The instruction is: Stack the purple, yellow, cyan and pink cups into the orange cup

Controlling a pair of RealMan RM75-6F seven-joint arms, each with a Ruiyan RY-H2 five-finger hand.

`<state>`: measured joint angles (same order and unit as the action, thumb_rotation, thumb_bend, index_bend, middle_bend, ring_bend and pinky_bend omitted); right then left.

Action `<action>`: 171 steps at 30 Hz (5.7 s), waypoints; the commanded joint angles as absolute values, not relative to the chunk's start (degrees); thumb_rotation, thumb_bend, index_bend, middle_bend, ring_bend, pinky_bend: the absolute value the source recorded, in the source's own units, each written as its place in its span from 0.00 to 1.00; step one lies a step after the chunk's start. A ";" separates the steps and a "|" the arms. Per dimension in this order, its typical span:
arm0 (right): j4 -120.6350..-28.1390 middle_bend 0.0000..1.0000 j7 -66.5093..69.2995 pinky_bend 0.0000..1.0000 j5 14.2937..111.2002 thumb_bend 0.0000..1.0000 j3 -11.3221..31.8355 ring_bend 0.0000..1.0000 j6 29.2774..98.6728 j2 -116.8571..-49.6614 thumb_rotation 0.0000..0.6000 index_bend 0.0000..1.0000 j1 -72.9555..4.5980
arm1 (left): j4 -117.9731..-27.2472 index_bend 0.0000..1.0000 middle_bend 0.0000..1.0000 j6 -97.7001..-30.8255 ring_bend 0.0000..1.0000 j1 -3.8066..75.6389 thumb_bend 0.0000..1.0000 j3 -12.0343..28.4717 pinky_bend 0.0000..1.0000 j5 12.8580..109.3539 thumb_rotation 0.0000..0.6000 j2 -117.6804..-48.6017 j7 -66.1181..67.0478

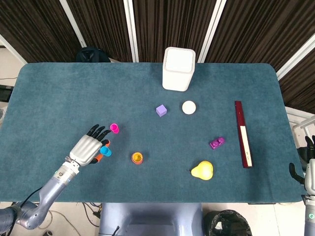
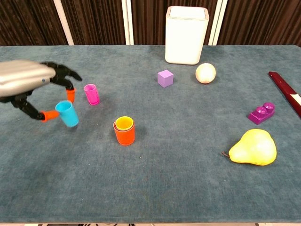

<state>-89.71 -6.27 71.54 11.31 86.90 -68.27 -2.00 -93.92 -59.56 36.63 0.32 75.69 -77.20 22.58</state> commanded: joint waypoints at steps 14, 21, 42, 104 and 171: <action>-90.09 0.00 -5.42 0.02 70.81 0.42 11.99 0.04 87.45 -67.68 1.00 0.04 -1.56 | -98.80 0.46 0.11 -59.69 0.00 39.35 0.36 3.61 0.00 79.09 1.00 -79.83 22.59; -90.26 0.00 -5.04 0.02 70.71 0.42 12.11 0.04 87.53 -67.41 1.00 0.04 -1.41 | -98.45 0.46 0.11 -58.35 0.00 40.67 0.36 4.36 0.00 78.62 1.00 -82.20 23.86; -90.34 0.00 -4.64 0.02 70.29 0.42 12.31 0.04 87.39 -67.05 1.00 0.04 -1.23 | -96.54 0.46 0.11 -56.47 0.00 42.41 0.36 4.88 0.00 75.11 1.00 -86.09 28.85; -89.17 0.00 -7.19 0.02 68.97 0.42 11.96 0.04 85.86 -68.51 1.00 0.04 -1.92 | -82.80 0.27 0.09 -52.98 0.00 46.36 0.29 9.65 0.00 56.21 1.00 -86.18 31.38; -87.65 0.00 -8.37 0.02 68.10 0.42 12.03 0.03 85.19 -69.47 1.00 0.04 -2.26 | -90.94 0.47 0.16 -53.43 0.00 47.11 0.37 10.61 0.00 63.52 1.00 -84.57 20.54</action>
<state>-87.65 -8.38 68.11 12.04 85.19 -69.48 -2.26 -86.73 -54.19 47.60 11.09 62.54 -86.98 22.12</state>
